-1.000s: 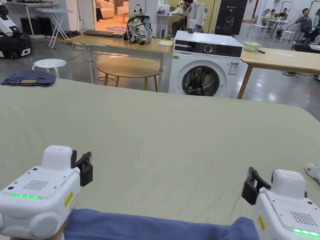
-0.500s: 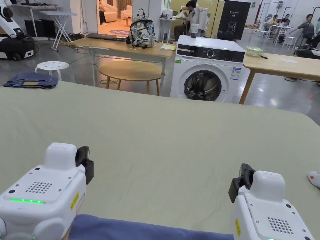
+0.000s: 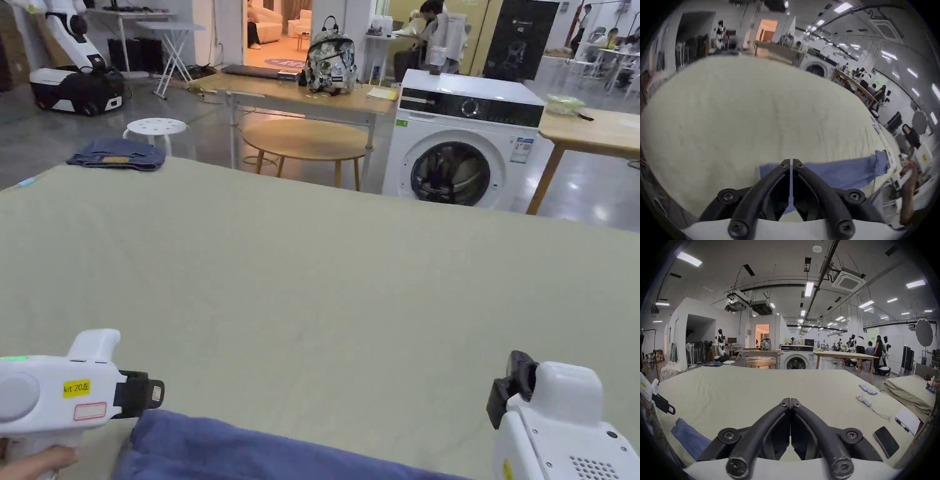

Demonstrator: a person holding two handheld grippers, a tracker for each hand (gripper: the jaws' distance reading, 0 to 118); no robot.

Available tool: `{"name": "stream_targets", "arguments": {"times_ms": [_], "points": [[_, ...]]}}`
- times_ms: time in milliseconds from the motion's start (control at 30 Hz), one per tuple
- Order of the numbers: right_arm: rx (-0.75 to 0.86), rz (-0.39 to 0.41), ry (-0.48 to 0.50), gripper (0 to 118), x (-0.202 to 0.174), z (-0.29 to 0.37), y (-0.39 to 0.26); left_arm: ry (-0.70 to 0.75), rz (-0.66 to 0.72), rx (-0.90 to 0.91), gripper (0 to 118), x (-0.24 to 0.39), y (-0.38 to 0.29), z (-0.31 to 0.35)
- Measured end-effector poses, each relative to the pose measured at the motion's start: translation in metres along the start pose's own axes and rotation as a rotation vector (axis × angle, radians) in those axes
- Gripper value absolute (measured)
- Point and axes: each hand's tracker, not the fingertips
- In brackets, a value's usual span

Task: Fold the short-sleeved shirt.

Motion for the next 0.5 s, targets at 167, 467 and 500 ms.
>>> {"name": "stream_targets", "arguments": {"times_ms": [167, 467, 500], "points": [[-0.035, 0.006, 0.003, 0, 0.003, -0.005, -0.006, -0.126, 0.140, -0.130, 59, -0.051, 0.001, -0.012], [-0.064, 0.011, 0.004, 0, 0.005, -0.007, -0.013, -0.314, 0.314, -0.325, 71, -0.074, -0.016, -0.030], [-0.066, 0.013, 0.005, 0, 0.005, -0.008, -0.013, -0.345, 0.334, -0.337, 70, -0.075, -0.021, -0.035]]}}
